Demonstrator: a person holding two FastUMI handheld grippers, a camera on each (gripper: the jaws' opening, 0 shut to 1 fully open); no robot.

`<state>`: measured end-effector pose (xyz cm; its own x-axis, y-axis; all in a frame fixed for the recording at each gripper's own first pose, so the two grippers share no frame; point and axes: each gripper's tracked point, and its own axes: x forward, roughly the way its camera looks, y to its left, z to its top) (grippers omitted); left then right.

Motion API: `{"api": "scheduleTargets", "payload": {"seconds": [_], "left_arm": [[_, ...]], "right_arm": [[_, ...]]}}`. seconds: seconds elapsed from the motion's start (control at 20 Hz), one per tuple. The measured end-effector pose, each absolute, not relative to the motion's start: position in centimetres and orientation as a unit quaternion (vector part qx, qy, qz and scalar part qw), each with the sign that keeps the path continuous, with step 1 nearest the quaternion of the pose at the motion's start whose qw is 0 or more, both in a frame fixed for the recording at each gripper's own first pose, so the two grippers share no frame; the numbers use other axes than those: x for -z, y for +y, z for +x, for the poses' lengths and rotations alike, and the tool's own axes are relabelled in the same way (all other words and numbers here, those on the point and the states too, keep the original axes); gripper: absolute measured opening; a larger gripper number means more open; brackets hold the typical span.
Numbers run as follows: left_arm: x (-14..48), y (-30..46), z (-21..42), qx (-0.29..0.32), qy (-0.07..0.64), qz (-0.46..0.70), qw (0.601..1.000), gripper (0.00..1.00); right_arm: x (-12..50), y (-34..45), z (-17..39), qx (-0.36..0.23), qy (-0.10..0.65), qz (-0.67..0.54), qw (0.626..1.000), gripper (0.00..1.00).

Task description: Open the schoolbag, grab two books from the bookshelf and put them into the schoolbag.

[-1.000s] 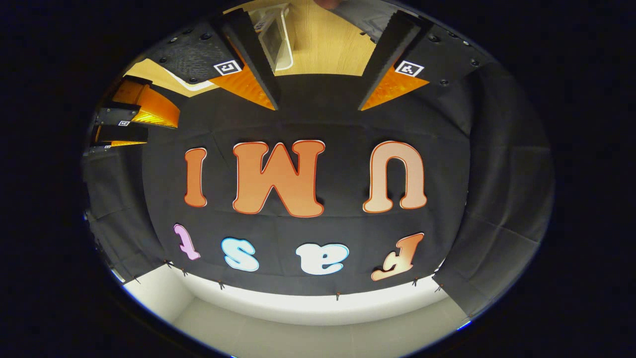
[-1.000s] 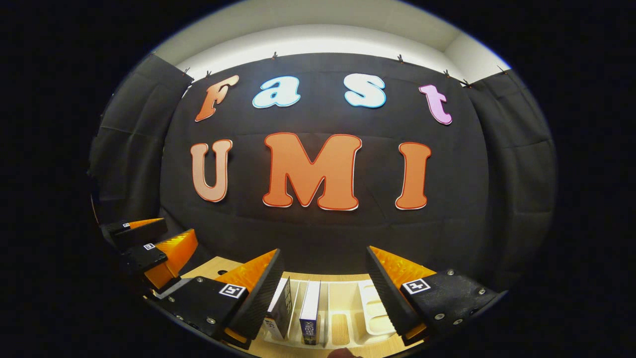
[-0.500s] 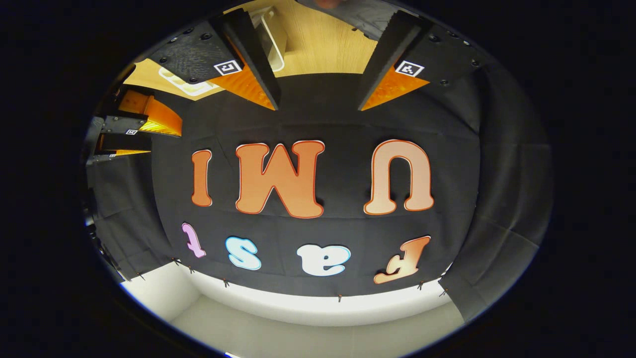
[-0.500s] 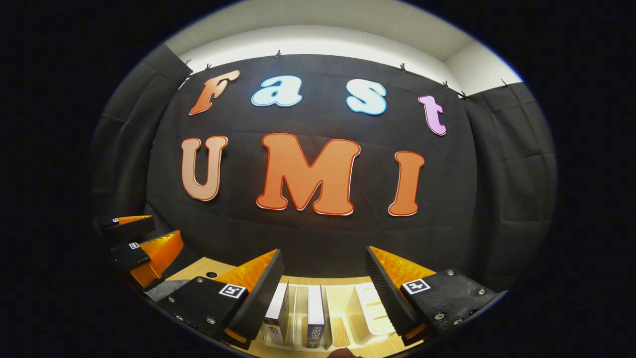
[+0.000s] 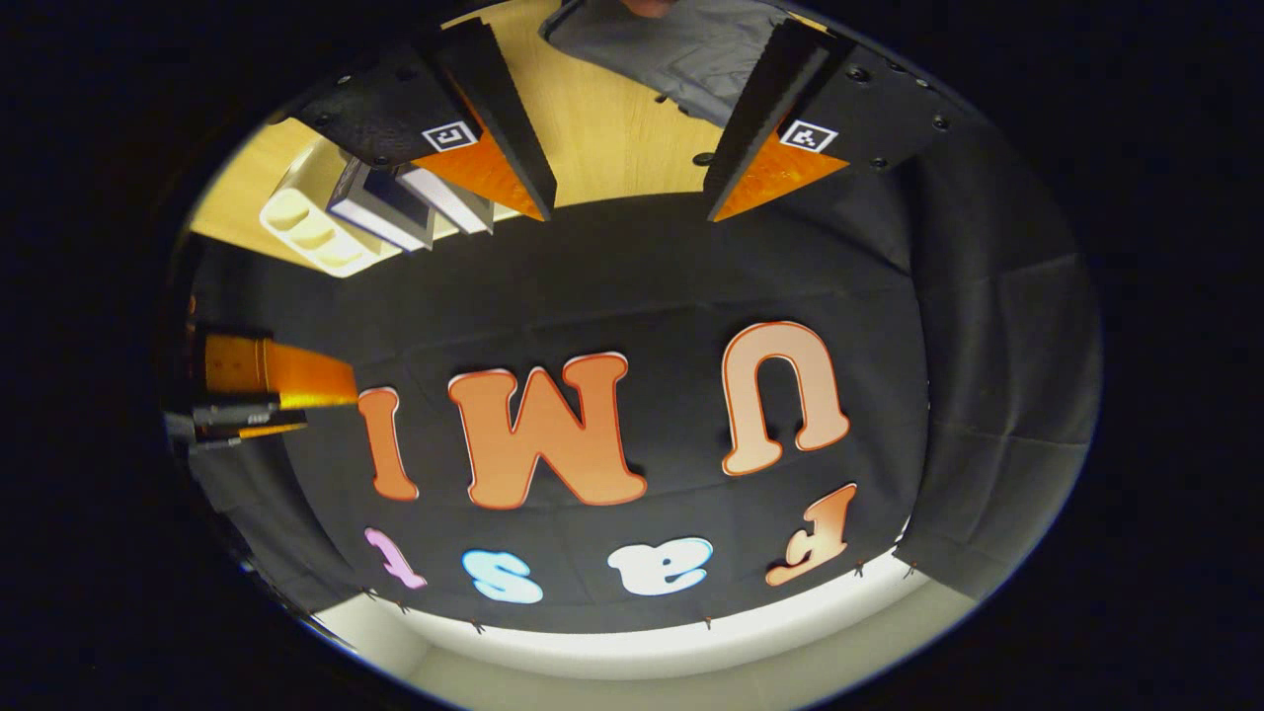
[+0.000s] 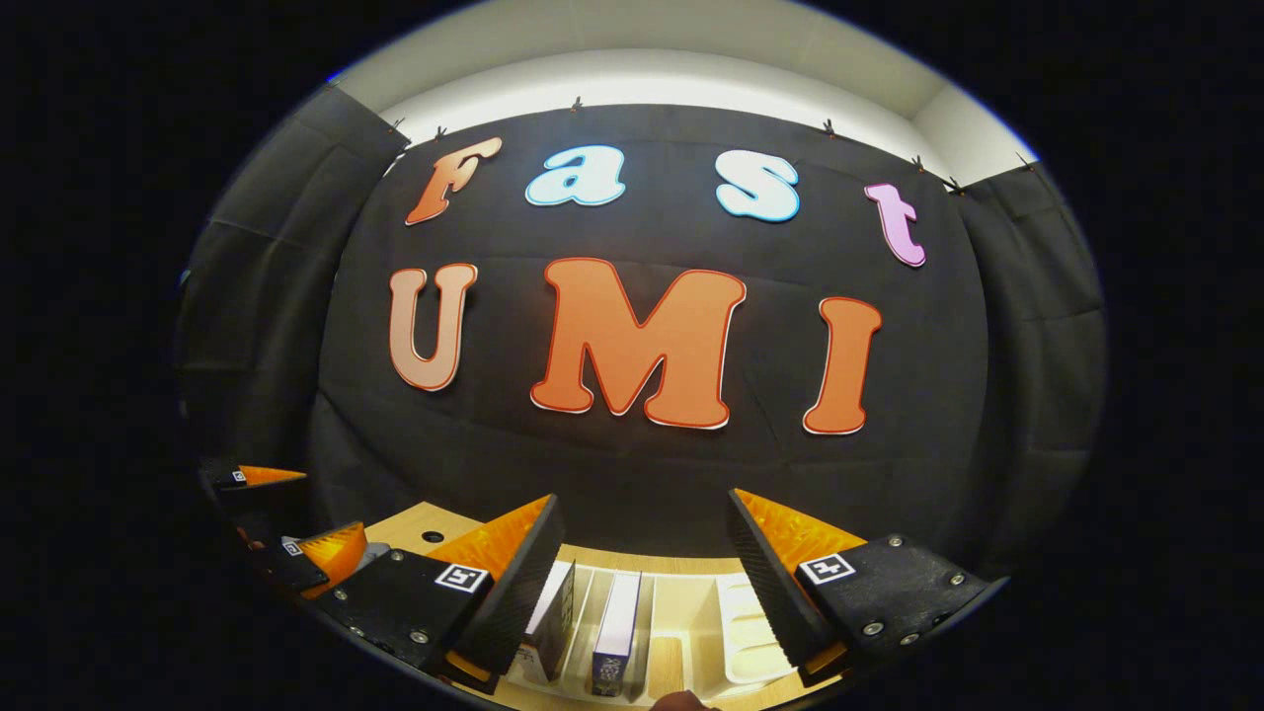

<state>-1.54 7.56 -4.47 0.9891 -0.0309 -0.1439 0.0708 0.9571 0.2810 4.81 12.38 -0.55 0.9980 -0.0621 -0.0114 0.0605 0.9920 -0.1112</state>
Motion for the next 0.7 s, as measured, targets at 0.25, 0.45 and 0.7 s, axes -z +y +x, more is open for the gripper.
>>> {"api": "scheduleTargets", "payload": {"seconds": [0.25, 0.45, 0.7], "left_arm": [[7.7, 9.3, -3.2, 0.021, 0.129, 0.218, 0.967, 0.97], [9.8, 11.1, -5.1, 0.020, 0.176, 0.289, 0.941, 0.98], [15.8, 11.9, -8.5, 0.017, 0.238, 0.368, 0.899, 0.97]], "right_arm": [[1.5, 10.5, 6.0, 0.025, 0.011, -0.055, 0.998, 0.98], [2.4, 9.1, 6.7, 0.023, 0.012, -0.057, 0.998, 0.98], [3.4, 8.0, 7.1, 0.022, 0.015, -0.054, 0.998, 0.98]]}}
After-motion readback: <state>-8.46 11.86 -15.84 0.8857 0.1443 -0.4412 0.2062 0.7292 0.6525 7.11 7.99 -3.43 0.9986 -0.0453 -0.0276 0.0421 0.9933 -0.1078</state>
